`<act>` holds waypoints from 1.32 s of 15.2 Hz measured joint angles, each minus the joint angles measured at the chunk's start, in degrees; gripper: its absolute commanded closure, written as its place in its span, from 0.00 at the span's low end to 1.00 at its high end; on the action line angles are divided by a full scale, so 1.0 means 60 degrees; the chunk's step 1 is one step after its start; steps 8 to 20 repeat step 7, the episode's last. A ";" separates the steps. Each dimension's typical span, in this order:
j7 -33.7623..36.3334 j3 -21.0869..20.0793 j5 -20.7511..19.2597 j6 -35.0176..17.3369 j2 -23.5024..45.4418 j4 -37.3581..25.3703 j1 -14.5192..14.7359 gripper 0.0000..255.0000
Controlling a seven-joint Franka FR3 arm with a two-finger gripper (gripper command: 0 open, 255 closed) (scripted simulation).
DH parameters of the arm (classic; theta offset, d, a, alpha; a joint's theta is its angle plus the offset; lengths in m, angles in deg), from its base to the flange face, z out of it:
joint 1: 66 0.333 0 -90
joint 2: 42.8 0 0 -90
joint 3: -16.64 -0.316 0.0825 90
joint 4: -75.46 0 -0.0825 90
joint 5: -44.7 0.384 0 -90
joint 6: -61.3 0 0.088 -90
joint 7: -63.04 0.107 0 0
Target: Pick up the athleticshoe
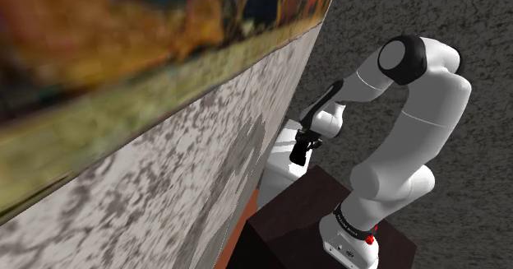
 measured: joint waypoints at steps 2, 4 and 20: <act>0.0304 0.0392 -0.0343 0.0274 -0.0349 0.0086 0.0330 1.00; 0.0629 0.0753 -0.0744 0.0539 -0.0689 0.0166 0.0599 1.00; 0.1085 0.1138 -0.1331 0.0898 -0.1120 0.0234 0.0849 1.00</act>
